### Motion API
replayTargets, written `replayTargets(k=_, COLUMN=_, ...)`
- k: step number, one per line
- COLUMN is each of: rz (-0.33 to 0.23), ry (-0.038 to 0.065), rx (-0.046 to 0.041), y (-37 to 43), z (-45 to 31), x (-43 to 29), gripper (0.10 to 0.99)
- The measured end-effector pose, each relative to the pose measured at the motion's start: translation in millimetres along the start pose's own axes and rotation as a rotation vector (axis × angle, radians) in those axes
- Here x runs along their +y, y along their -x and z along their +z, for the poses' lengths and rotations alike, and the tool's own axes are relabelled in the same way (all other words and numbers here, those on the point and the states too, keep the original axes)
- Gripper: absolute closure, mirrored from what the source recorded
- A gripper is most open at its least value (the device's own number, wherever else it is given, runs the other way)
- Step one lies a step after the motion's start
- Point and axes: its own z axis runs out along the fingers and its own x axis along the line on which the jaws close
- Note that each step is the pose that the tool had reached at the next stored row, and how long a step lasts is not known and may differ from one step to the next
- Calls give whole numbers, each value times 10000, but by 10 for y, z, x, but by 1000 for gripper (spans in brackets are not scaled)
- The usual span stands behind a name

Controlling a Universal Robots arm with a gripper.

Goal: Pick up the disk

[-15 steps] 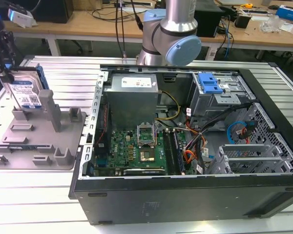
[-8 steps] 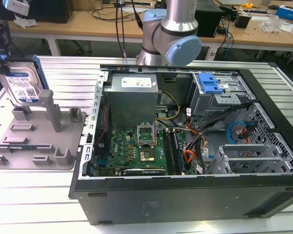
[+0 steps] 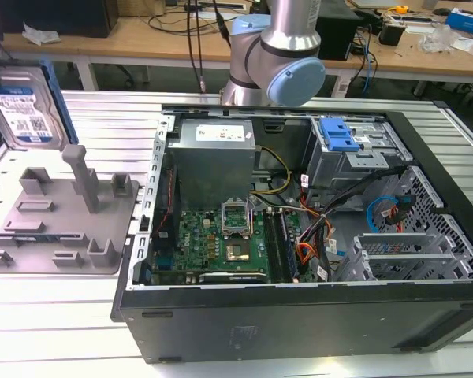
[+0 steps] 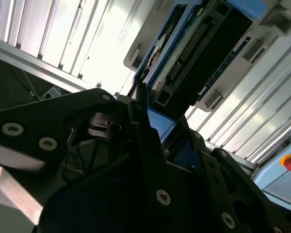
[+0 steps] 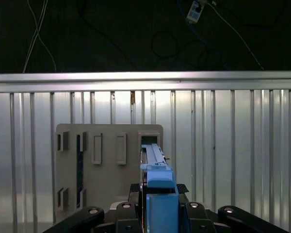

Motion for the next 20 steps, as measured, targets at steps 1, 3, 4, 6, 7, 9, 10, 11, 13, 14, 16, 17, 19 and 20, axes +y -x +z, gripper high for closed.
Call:
replayTargets(k=1, rz=-4, ry=1, rx=0, y=0, z=-72, x=0, gripper=718)
replayTargets(k=3, rz=-9, ry=1, rx=0, y=0, z=-153, x=0, gripper=718)
replayTargets(k=4, rz=-12, ry=1, rx=0, y=-1, z=-204, x=0, gripper=718)
replayTargets(k=6, rz=-21, ry=2, rx=0, y=-1, z=-357, x=-1, gripper=718)
replayTargets(k=7, rz=-27, ry=3, rx=0, y=-1, z=-451, x=-2, gripper=718)
replayTargets(k=9, rz=-34, ry=5, rx=1, y=-1, z=-552, x=-3, gripper=718)
replayTargets(k=10, rz=-39, ry=6, rx=0, y=-2, z=-621, x=-4, gripper=718)
replayTargets(k=11, rz=-42, ry=7, rx=0, y=-2, z=-666, x=-5, gripper=718)
replayTargets(k=13, rz=-52, ry=6, rx=0, y=-2, z=-775, x=-7, gripper=718)
replayTargets(k=14, rz=-60, ry=8, rx=0, y=-2, z=-829, x=-10, gripper=718)
replayTargets(k=16, rz=-65, ry=7, rx=0, y=-3, z=-859, x=-10, gripper=718)
replayTargets(k=17, rz=-64, ry=6, rx=0, y=-3, z=-859, x=-11, gripper=718)
replayTargets(k=19, rz=-65, ry=7, rx=0, y=-3, z=-861, x=-11, gripper=718)
replayTargets(k=20, rz=-65, ry=8, rx=1, y=-3, z=-863, x=-11, gripper=718)
